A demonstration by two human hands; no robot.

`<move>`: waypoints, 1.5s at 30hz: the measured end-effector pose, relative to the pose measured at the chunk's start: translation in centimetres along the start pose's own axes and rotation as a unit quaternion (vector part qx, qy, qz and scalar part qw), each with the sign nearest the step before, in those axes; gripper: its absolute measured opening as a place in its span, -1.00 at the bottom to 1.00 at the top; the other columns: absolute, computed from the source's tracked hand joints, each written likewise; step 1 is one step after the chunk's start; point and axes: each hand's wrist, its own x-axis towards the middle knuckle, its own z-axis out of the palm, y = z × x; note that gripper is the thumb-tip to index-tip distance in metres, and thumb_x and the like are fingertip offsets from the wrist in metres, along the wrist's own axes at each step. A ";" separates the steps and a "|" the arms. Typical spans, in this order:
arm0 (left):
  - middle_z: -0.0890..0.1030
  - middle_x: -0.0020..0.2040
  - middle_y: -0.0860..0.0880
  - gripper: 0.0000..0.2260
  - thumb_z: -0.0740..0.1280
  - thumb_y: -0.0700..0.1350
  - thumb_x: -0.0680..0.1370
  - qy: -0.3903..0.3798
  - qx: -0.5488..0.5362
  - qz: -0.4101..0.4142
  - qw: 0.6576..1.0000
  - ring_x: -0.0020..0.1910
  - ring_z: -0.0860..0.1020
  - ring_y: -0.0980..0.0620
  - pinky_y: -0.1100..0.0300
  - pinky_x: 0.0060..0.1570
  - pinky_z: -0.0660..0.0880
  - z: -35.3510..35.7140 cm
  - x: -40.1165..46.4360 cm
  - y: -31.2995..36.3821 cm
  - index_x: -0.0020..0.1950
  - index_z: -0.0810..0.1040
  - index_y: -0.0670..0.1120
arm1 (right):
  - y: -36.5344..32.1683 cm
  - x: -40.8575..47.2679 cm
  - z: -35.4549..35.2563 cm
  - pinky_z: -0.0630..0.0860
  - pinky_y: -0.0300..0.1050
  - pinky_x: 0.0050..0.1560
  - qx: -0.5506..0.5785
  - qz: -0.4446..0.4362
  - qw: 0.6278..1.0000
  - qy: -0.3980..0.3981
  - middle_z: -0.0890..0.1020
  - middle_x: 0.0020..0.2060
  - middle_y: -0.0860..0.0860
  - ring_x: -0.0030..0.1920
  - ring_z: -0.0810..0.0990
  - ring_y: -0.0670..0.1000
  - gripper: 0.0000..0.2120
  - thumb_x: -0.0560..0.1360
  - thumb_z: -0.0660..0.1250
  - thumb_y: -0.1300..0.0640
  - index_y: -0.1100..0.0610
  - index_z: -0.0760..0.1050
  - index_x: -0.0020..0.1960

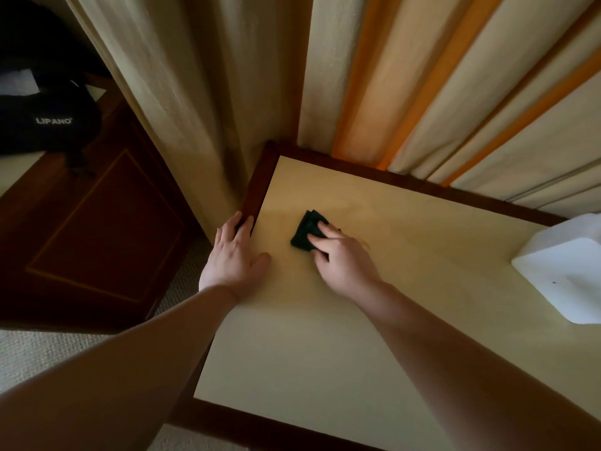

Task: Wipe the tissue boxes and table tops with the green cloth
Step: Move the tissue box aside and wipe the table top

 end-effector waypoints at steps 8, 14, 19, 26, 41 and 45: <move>0.15 0.63 -0.05 -0.26 0.17 0.17 0.45 -0.002 -0.021 0.007 1.000 0.59 0.12 -0.07 -0.12 0.46 0.32 -0.4 -0.4 0.2 0.62 0.26 -0.04 | 1.4 -4.7 -2.2 0.36 0.06 0.49 -0.076 0.044 0.989 -0.117 0.14 0.66 -0.02 0.61 0.19 0.08 -0.47 0.64 0.35 0.11 -0.13 0.36 0.57; 0.16 0.63 -0.05 -0.24 0.15 0.23 0.45 -0.006 -0.021 0.010 1.000 0.59 0.13 -0.08 -0.16 0.44 0.37 -0.4 -0.4 0.0 0.62 0.27 -0.04 | 0.2 -4.0 -4.2 0.35 0.09 0.49 -0.094 0.059 0.981 -0.159 0.10 0.64 -0.10 0.61 0.12 0.03 -0.20 0.41 0.60 -0.10 -0.13 0.37 0.57; 0.15 0.63 -0.05 -0.26 0.18 0.22 0.47 -0.007 -0.015 0.015 1.000 0.59 0.13 -0.08 -0.14 0.45 0.35 -0.3 -0.3 -0.2 0.62 0.25 -0.04 | 0.2 -3.6 -4.5 0.37 0.10 0.49 -0.099 0.051 0.975 -0.193 0.03 0.64 -0.20 0.61 0.09 0.00 -0.13 0.38 0.63 0.06 -0.24 0.32 0.58; 0.15 0.62 -0.08 -0.29 0.25 0.18 0.49 -0.003 -0.004 0.017 1.000 0.59 0.12 -0.12 -0.15 0.44 0.36 0.2 -0.2 -0.2 0.60 0.24 -0.04 | 0.8 -6.4 -3.1 0.32 0.01 0.50 -0.073 0.089 0.987 -0.112 0.23 0.60 0.03 0.58 0.22 0.07 -0.47 0.63 0.38 0.01 -0.02 0.38 0.58; 0.14 0.63 -0.08 -0.28 0.35 0.17 0.50 0.011 0.021 0.002 1.000 0.58 0.12 -0.13 -0.13 0.51 0.29 0.7 0.0 0.1 0.60 0.23 -0.02 | 1.0 -0.2 -5.1 0.30 -0.05 0.47 -0.063 0.110 0.989 -0.071 0.31 0.56 0.05 0.48 0.39 0.11 -0.47 0.54 0.52 0.02 0.06 0.52 0.47; 0.13 0.63 -0.04 -0.26 0.34 0.19 0.49 0.006 0.027 -0.002 1.000 0.58 0.12 -0.12 -0.14 0.51 0.29 0.8 0.1 0.0 0.61 0.21 0.00 | 0.8 -4.2 -3.8 0.41 -0.10 0.36 -0.076 0.049 0.989 -0.115 0.33 0.53 0.06 0.43 0.43 0.10 -0.58 0.56 0.44 0.15 0.09 0.58 0.41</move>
